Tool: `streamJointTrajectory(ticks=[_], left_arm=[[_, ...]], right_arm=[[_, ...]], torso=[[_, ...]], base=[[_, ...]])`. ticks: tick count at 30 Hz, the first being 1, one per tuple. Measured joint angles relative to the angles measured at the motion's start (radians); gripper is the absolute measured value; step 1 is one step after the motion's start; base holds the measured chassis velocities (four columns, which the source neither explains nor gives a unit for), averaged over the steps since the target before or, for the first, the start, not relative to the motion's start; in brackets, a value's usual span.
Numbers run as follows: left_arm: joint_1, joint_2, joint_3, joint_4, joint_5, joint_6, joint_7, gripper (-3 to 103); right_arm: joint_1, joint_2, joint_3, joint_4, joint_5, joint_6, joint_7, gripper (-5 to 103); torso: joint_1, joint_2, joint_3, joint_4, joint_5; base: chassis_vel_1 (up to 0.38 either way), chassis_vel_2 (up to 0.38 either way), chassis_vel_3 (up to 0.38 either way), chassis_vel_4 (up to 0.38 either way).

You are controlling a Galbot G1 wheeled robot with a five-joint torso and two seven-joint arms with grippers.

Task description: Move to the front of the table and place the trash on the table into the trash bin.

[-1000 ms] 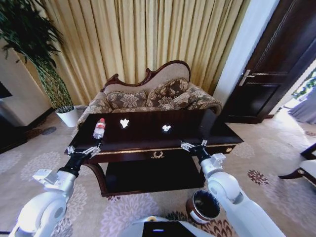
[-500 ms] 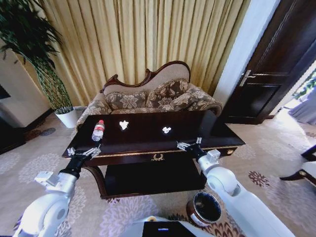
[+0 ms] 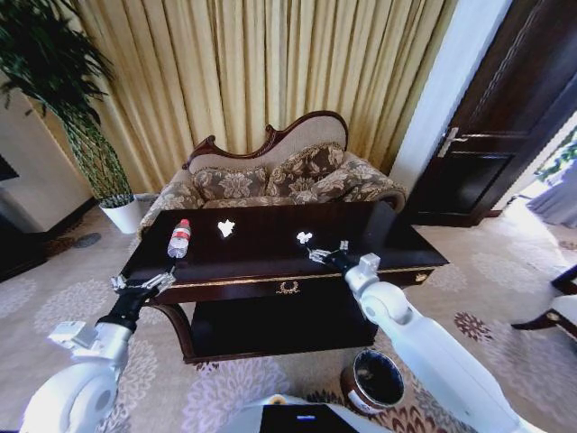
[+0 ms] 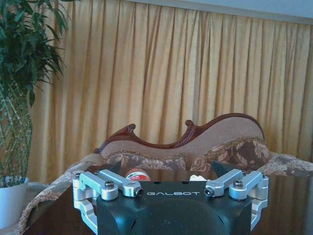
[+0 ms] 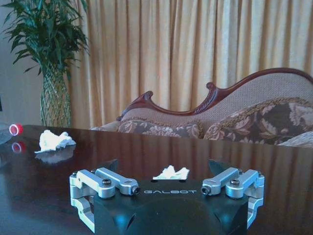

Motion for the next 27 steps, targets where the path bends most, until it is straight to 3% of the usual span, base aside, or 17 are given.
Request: streamJointTrajectory(ticks=[10, 27], left_arm=[[0.009, -0.034, -0.014, -0.012, 0.006, -0.004, 0.003, 100], [0.003, -0.02, -0.012, -0.011, -0.005, -0.013, 0.008, 100]], right_arm=[[0.156, 0.069, -0.097, -0.175, -0.013, 0.001, -0.003, 100], [0.151, 0.081, -0.1, -0.21, -0.043, 0.0, 0.013, 100]], torso=[[0.0, 0.0, 0.0, 0.0003, 0.0001], [0.0, 0.0, 0.0, 0.0, 0.0001]], base=[[0.0, 0.0, 0.0, 0.0], [0.0, 0.0, 0.0, 0.0]])
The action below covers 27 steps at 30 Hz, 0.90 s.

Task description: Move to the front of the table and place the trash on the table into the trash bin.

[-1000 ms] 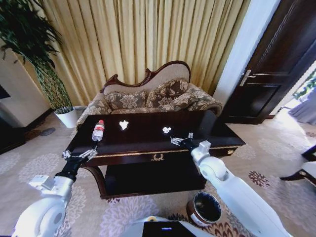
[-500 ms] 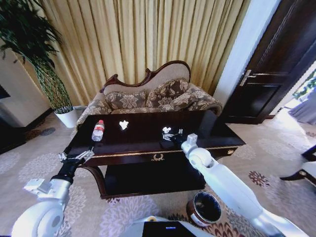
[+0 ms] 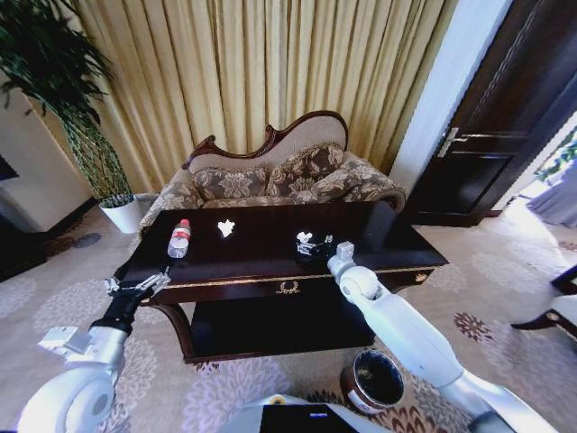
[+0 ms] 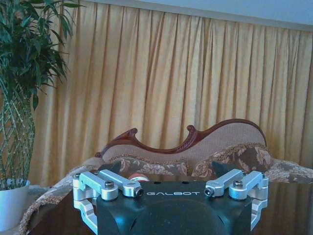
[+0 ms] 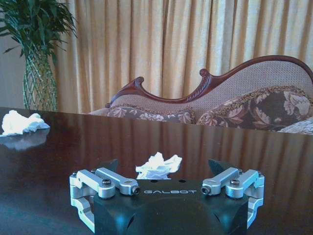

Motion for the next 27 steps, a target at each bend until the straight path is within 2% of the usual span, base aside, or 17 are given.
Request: streamJointTrajectory(ticks=[3, 5, 7, 10, 11, 12, 15, 16, 17, 18, 20, 21, 23, 26, 27], left_arm=[[-0.001, 0.002, 0.0, 0.003, -0.002, -0.002, 0.002, 100], [-0.002, 0.003, 0.0, 0.006, -0.003, -0.004, 0.003, 100], [-0.004, 0.006, -0.001, 0.008, -0.007, -0.005, 0.005, 100], [-0.005, 0.01, -0.003, 0.009, -0.012, -0.006, 0.006, 100], [-0.005, 0.012, -0.003, 0.009, -0.013, -0.006, 0.006, 100], [-0.006, 0.013, -0.003, 0.009, -0.014, -0.006, 0.006, 100], [-0.006, 0.013, -0.003, 0.009, -0.014, -0.006, 0.006, 100], [-0.006, 0.012, -0.003, 0.01, -0.014, -0.006, 0.007, 100], [-0.007, 0.012, -0.002, 0.012, -0.014, -0.006, 0.007, 100], [-0.007, 0.012, -0.002, 0.012, -0.014, -0.006, 0.007, 100], [-0.008, 0.009, 0.001, 0.016, -0.014, -0.006, 0.009, 100], [-0.008, 0.009, 0.001, 0.016, -0.014, -0.006, 0.009, 100], [-0.012, 0.008, 0.004, 0.02, -0.013, -0.007, 0.01, 100], [-0.012, 0.008, 0.005, 0.02, -0.013, -0.007, 0.01, 100], [-0.014, 0.008, 0.006, 0.022, -0.013, -0.007, 0.01, 100]], right_arm=[[0.0, 0.0, -0.001, -0.001, -0.001, 0.0, 0.006, 100], [0.001, -0.001, -0.004, -0.001, -0.005, 0.0, 0.012, 96], [0.002, 0.0, -0.008, -0.003, -0.009, 0.001, 0.017, 86], [0.002, 0.004, -0.01, -0.006, -0.015, 0.003, 0.019, 80], [0.002, 0.005, -0.011, -0.008, -0.018, 0.004, 0.02, 75], [0.002, 0.009, -0.014, -0.01, -0.024, 0.005, 0.021, 65], [0.002, 0.01, -0.015, -0.011, -0.027, 0.006, 0.021, 65], [0.002, 0.01, -0.018, -0.011, -0.03, 0.006, 0.022, 54], [0.003, 0.01, -0.021, -0.011, -0.032, 0.006, 0.024, 48], [0.003, 0.01, -0.021, -0.011, -0.032, 0.006, 0.024, 48], [0.007, 0.005, -0.025, -0.011, -0.033, 0.006, 0.026, 37], [0.007, 0.005, -0.025, -0.011, -0.033, 0.006, 0.026, 37], [0.011, 0.002, -0.027, -0.011, -0.034, 0.006, 0.027, 27], [0.012, 0.001, -0.027, -0.011, -0.034, 0.006, 0.027, 21], [0.012, 0.0, -0.028, -0.011, -0.034, 0.006, 0.029, 15]], torso=[[0.0, 0.0, 0.0, 0.0, 0.0], [0.0, 0.0, 0.0, 0.0, 0.0], [0.0, 0.0, 0.0, 0.0001, -0.0001], [0.0, 0.0, 0.0, 0.0, 0.0], [0.0, 0.0, 0.0, 0.0001, -0.0001], [0.0, 0.0, 0.0, 0.0, 0.0], [0.0, 0.0, 0.0, 0.0001, 0.0], [0.0, 0.0, 0.0, 0.0001, 0.0], [0.0, 0.0, 0.0, 0.0001, 0.0], [0.0, 0.0, 0.0, 0.0001, 0.0], [0.0, 0.0, 0.0, 0.0, -0.0001], [0.0, 0.0, 0.0, 0.0, -0.0001], [0.0, 0.0, 0.0, 0.0, 0.0], [0.0, 0.0, 0.0, 0.0, 0.0], [0.0, 0.0, 0.0, 0.0, 0.0]], base=[[0.0, 0.0, 0.0, 0.0], [0.0, 0.0, 0.0, 0.0], [0.0, 0.0, 0.0, 0.0], [0.0, 0.0, 0.0, 0.0], [0.0, 0.0, 0.0, 0.0], [0.0, 0.0, 0.0, 0.0], [0.0, 0.0, 0.0, 0.0], [0.0, 0.0, 0.0, 0.0], [0.0, 0.0, 0.0, 0.0], [0.0, 0.0, 0.0, 0.0], [0.0, 0.0, 0.0, 0.0], [0.0, 0.0, 0.0, 0.0], [0.0, 0.0, 0.0, 0.0], [0.0, 0.0, 0.0, 0.0], [0.0, 0.0, 0.0, 0.0]])
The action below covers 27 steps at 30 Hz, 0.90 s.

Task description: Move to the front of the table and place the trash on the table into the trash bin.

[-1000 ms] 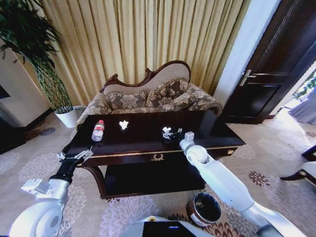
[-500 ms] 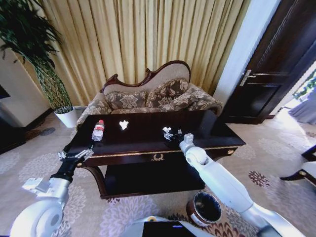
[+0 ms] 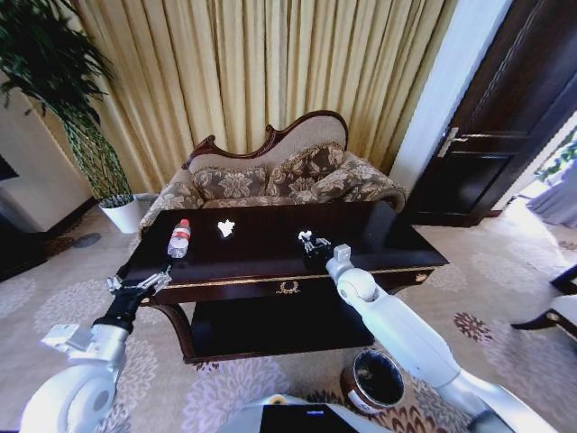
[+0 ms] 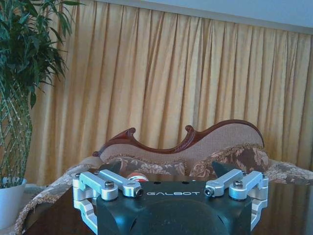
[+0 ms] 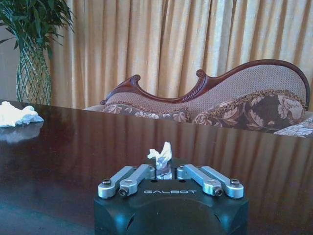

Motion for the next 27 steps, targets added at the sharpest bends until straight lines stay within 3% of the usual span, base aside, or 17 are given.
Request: streamJointTrajectory(ticks=[2, 4, 17, 25, 27], left_arm=[[-0.003, 0.0, 0.002, 0.003, 0.0, 0.0, 0.0, 100], [-0.004, 0.0, 0.003, 0.004, 0.0, 0.0, 0.0, 100], [-0.017, 0.004, 0.009, 0.023, 0.0, -0.003, 0.003, 100], [-0.036, 0.008, 0.037, 0.043, 0.001, -0.006, 0.01, 100], [-0.048, 0.015, 0.052, 0.051, 0.002, -0.007, 0.011, 100]], right_arm=[[0.0, 0.0, -0.002, 0.0, 0.0, 0.0, 0.003, 5], [0.0, 0.0, -0.002, 0.0, 0.0, 0.0, 0.003, 2], [-0.005, -0.008, 0.041, 0.05, 0.021, -0.003, 0.068, 0], [-0.114, -0.091, 0.164, 0.153, 0.043, -0.032, 0.085, 0], [-0.179, -0.139, 0.216, 0.214, 0.045, -0.039, 0.101, 0]], torso=[[0.0, 0.0, 0.0, 0.0, 0.0], [0.0, 0.0, 0.0, 0.0, 0.0], [0.0, 0.0, 0.0, 0.0003, 0.0001], [0.0, 0.0, 0.0, -0.0001, 0.0002], [0.0, 0.0, 0.0, -0.0004, 0.0001]], base=[[0.0, 0.0, 0.0, 0.0], [0.0, 0.0, 0.0, 0.0], [0.0, 0.0, 0.0, 0.0], [0.0, 0.0, 0.0, 0.0], [0.0, 0.0, 0.0, 0.0]])
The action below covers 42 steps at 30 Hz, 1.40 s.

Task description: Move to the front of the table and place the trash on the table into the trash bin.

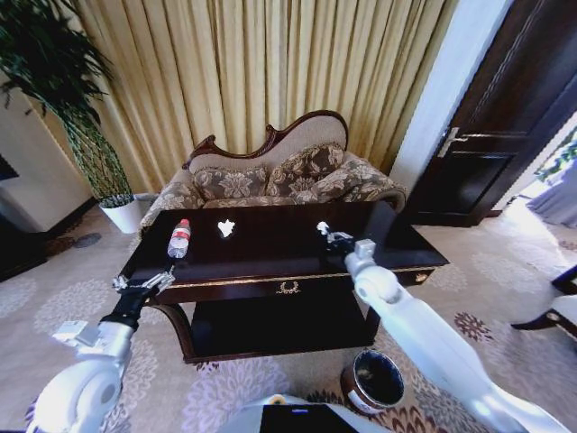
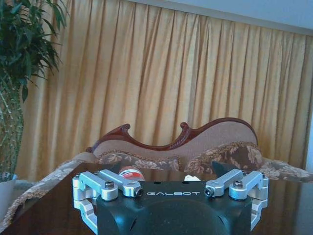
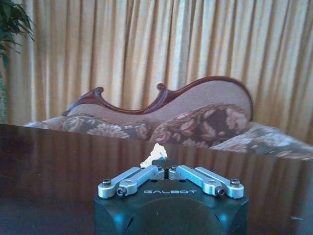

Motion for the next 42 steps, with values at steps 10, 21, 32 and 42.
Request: streamJointTrajectory(ticks=[10, 21, 32, 42], left_arm=[[-0.029, 0.026, 0.022, 0.024, -0.008, 0.0, 0.0, 100], [-0.068, 0.072, 0.018, 0.078, -0.049, 0.004, -0.001, 100], [-0.08, 0.108, 0.016, 0.08, -0.064, 0.021, -0.003, 100], [-0.065, 0.101, 0.02, 0.067, -0.057, 0.021, -0.003, 100]], right_arm=[[-0.083, -0.051, 0.064, 0.098, 0.011, 0.002, 0.126, 0], [-0.183, -0.05, 0.205, 0.097, 0.001, 0.0, 0.149, 0], [-0.37, 0.026, 0.355, 0.159, -0.071, 0.014, 0.114, 0], [-0.442, 0.051, 0.381, 0.223, -0.079, 0.008, 0.115, 0]], torso=[[0.0, 0.0, 0.0, 0.0008, 0.0], [0.0, 0.0, 0.0, 0.0003, -0.0001], [0.0, 0.0, 0.0, 0.0002, -0.0001], [0.0, 0.0, 0.0, 0.0005, -0.0001]], base=[[0.0, 0.0, 0.0, 0.0], [0.0, 0.0, 0.0, 0.0], [0.0, 0.0, 0.0, 0.0], [0.0, 0.0, 0.0, 0.0]])
